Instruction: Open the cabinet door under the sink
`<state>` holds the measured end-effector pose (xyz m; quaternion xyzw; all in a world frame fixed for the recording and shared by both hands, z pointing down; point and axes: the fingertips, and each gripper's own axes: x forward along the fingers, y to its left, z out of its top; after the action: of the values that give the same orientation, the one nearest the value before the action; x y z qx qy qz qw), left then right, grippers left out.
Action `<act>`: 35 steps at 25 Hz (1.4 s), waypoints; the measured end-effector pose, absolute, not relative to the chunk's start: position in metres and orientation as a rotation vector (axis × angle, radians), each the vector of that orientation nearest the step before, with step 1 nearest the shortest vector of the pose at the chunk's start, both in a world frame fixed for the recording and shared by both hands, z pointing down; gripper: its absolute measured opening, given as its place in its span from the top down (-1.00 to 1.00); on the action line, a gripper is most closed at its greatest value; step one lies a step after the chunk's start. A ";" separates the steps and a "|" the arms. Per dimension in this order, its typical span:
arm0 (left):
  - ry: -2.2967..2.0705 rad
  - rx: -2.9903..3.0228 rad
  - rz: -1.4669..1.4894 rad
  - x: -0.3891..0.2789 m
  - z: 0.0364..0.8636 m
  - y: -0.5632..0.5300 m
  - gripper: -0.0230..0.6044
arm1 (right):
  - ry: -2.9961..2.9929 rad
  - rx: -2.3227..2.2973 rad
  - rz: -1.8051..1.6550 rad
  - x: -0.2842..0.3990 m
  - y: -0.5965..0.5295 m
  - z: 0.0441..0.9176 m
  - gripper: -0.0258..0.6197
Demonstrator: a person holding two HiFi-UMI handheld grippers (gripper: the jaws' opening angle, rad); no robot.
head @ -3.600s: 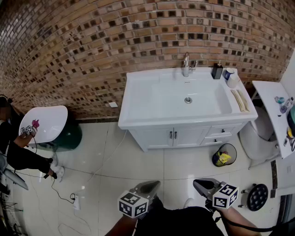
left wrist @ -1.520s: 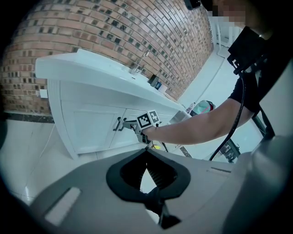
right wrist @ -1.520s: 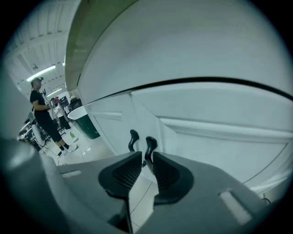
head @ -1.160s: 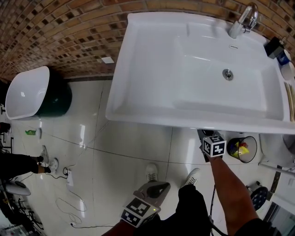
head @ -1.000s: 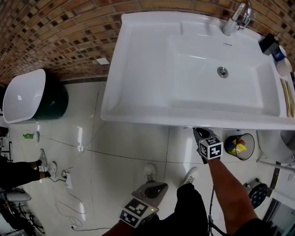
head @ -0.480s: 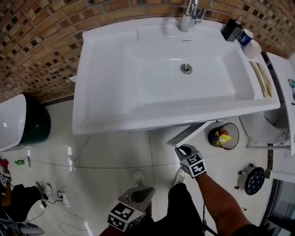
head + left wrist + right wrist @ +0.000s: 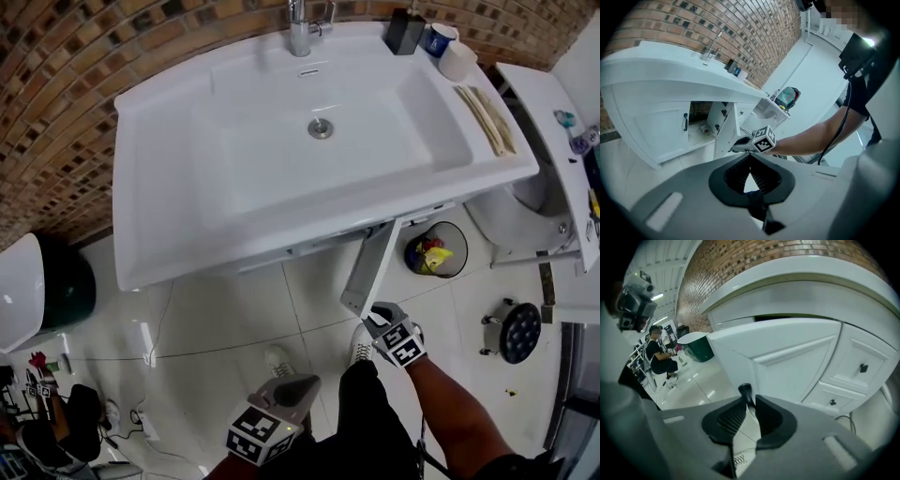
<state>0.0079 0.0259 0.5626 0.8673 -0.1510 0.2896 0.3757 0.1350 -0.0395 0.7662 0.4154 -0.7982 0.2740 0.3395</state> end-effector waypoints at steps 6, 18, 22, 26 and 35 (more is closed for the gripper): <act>-0.311 2.237 0.785 0.033 0.561 0.036 0.87 | -2.018 1.015 0.589 0.188 -0.004 0.773 0.80; -0.328 2.250 0.816 0.075 0.555 0.036 0.88 | -1.896 0.993 0.478 0.291 0.021 0.780 0.83; -0.364 2.249 0.810 0.083 0.552 0.039 0.88 | -1.898 0.956 0.443 0.310 0.022 0.781 0.83; -0.448 2.241 0.789 0.085 0.548 0.040 0.87 | -1.898 0.953 0.448 0.310 0.023 0.781 0.82; -0.672 2.227 0.681 0.037 0.494 0.042 0.88 | -1.785 1.176 0.761 0.354 0.081 0.730 0.74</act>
<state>0.0371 0.0424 0.4937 0.8602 -0.2597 0.2632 0.3512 0.3543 0.0812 0.7305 0.4699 -0.7130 0.3041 0.4224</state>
